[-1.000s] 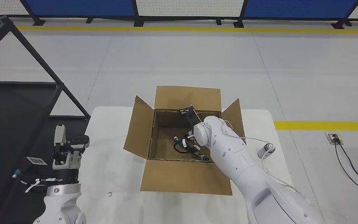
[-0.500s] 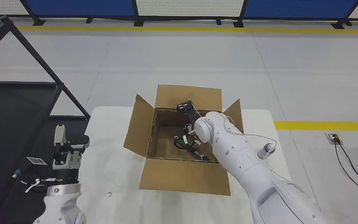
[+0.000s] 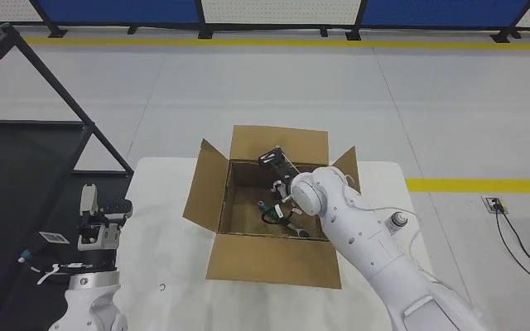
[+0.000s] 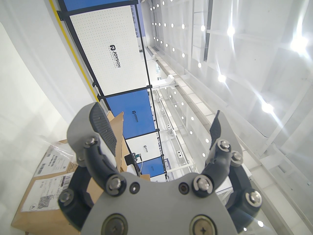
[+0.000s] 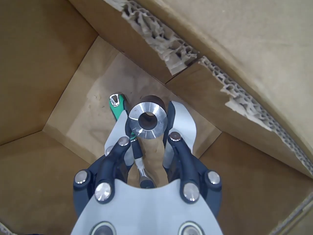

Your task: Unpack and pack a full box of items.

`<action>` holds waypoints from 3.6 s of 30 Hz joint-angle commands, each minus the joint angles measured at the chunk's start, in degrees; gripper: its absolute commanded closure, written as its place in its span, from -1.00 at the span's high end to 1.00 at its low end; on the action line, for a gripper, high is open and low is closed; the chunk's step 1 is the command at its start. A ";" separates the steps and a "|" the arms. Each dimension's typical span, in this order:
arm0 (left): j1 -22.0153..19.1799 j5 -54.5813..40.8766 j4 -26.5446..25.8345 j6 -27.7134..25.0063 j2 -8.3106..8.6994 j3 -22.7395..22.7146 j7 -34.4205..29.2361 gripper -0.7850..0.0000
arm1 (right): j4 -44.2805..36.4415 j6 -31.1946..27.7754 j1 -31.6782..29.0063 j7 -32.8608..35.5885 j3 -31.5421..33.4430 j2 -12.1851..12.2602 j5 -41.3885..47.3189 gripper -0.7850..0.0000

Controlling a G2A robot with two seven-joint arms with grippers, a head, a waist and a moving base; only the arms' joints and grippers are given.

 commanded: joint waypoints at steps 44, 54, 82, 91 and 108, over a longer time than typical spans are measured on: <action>0.00 0.00 0.00 0.00 0.00 0.00 0.00 1.00 | -46.45 -8.66 -25.25 7.78 21.10 8.49 -3.02 -1.00; 0.00 0.00 0.00 0.00 0.00 0.00 0.00 1.00 | -66.08 -15.26 -39.92 8.00 36.32 11.39 5.02 -1.00; 0.00 0.00 0.00 0.00 0.00 0.00 0.00 1.00 | -71.89 -17.57 -45.58 3.25 44.84 12.92 12.25 -1.00; 0.00 0.00 0.00 0.00 0.00 0.00 0.00 1.00 | -75.75 -17.67 -51.80 1.40 61.36 14.62 18.98 -1.00; 0.00 0.00 0.00 0.00 0.00 0.00 0.00 1.00 | -71.54 -15.06 -57.60 -0.12 62.51 16.61 8.56 -1.00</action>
